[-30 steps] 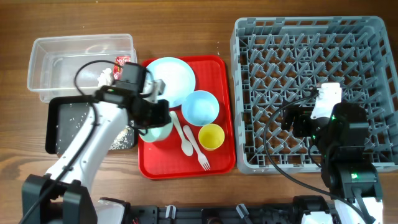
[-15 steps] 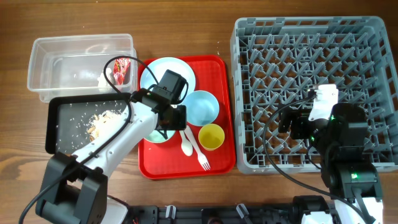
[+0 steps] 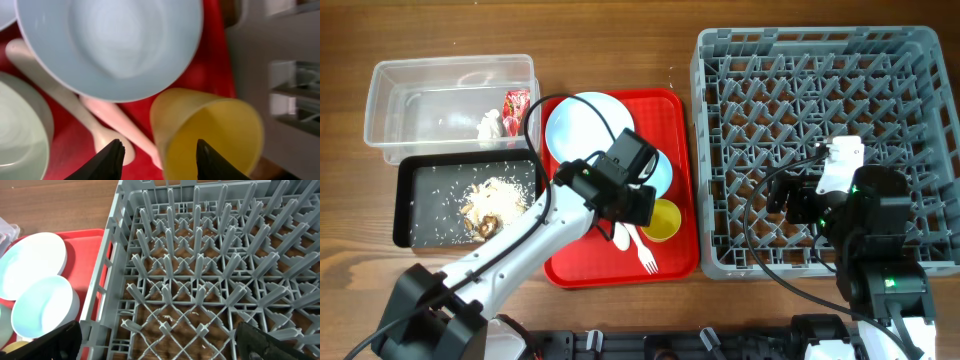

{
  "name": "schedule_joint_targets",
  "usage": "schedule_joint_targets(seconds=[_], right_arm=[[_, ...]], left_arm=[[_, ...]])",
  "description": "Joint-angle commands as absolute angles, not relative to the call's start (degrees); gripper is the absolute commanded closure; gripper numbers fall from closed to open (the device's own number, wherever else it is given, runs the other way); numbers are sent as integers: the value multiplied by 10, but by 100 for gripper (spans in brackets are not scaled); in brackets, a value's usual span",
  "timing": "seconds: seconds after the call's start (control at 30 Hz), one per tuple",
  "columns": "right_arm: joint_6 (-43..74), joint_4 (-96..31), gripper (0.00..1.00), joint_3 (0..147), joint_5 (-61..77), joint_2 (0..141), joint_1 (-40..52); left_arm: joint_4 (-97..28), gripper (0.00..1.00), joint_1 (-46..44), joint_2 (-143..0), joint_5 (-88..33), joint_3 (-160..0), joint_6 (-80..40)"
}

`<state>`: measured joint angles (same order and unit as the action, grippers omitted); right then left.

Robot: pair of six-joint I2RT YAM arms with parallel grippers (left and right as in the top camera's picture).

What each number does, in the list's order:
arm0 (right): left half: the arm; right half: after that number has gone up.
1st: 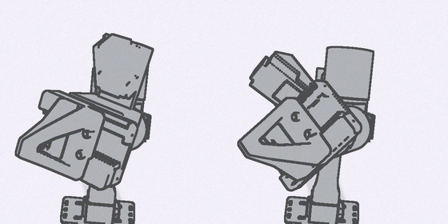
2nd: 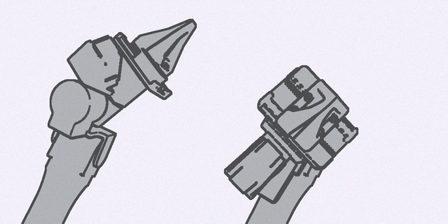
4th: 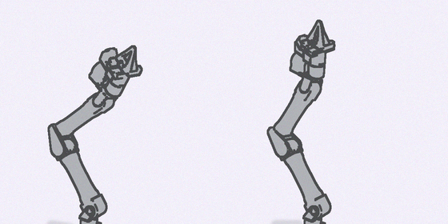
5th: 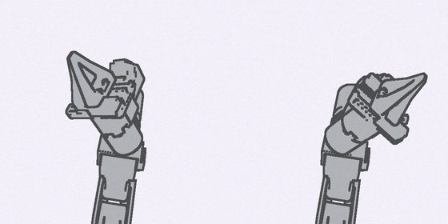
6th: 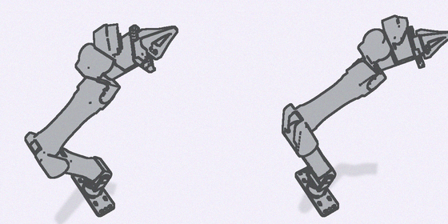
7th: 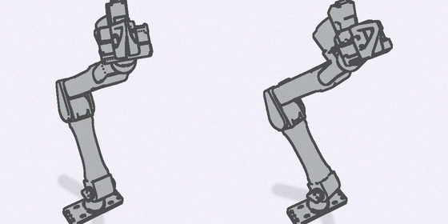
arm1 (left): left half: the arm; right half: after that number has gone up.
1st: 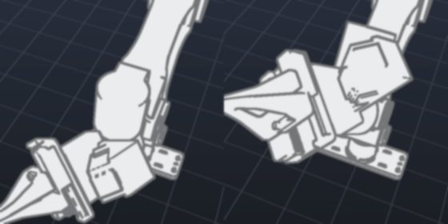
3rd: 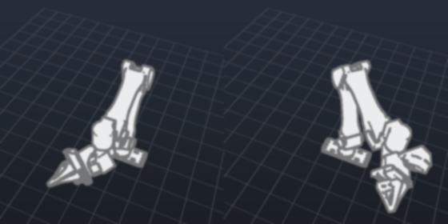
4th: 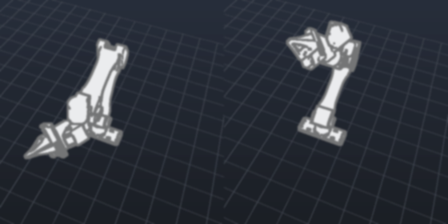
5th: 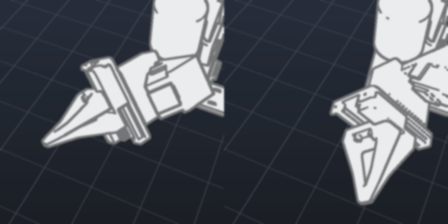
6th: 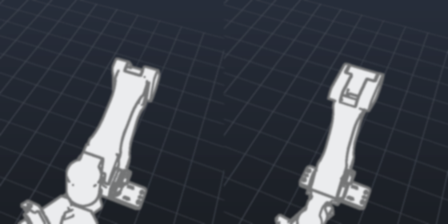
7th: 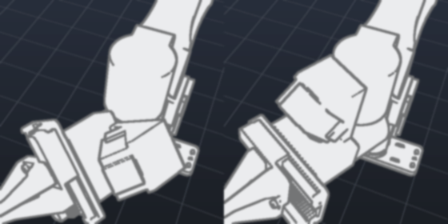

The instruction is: Sort waste into correct bins and load items into the dishwasher rack

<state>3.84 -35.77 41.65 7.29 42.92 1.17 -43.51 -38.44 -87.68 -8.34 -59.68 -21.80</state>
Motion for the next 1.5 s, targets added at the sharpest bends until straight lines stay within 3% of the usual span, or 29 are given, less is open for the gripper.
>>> schedule_joint_targets(seconds=[0.0,0.1,0.13,0.2,0.37,0.47,0.6,0.7,0.93,1.03,1.1,1.47], right_arm=[[47,-358,0,430,80,429,9],[47,-364,0,430,80,429,9],[48,-365,0,430,80,429,9],[47,-367,0,430,80,429,9],[47,-345,0,430,80,430,9],[46,-302,0,430,175,451,9],[-8,-274,2,430,487,534,9],[-43,-204,4,430,721,636,9],[85,24,5,430,874,757,9],[156,104,16,430,891,756,9],[166,102,21,430,891,757,9],[165,98,20,423,896,757,25]], left_arm=[[-408,55,-386,-886,-55,-561,-219],[-399,64,-388,-915,-55,-559,-219],[-396,79,-388,-926,-59,-559,-219],[-388,96,-388,-931,-71,-559,-220],[-378,96,-360,-881,-145,-560,-232],[-335,96,-278,-818,-327,-561,-232],[-190,96,-162,-822,-552,-561,-294],[-37,96,-148,-882,-721,-561,-426],[-10,96,-219,-907,-726,-561,-459],[-10,96,-230,-907,-726,-561,-459],[-10,96,-230,-907,-722,-561,-459],[7,96,-230,-907,-712,-561,-513]])
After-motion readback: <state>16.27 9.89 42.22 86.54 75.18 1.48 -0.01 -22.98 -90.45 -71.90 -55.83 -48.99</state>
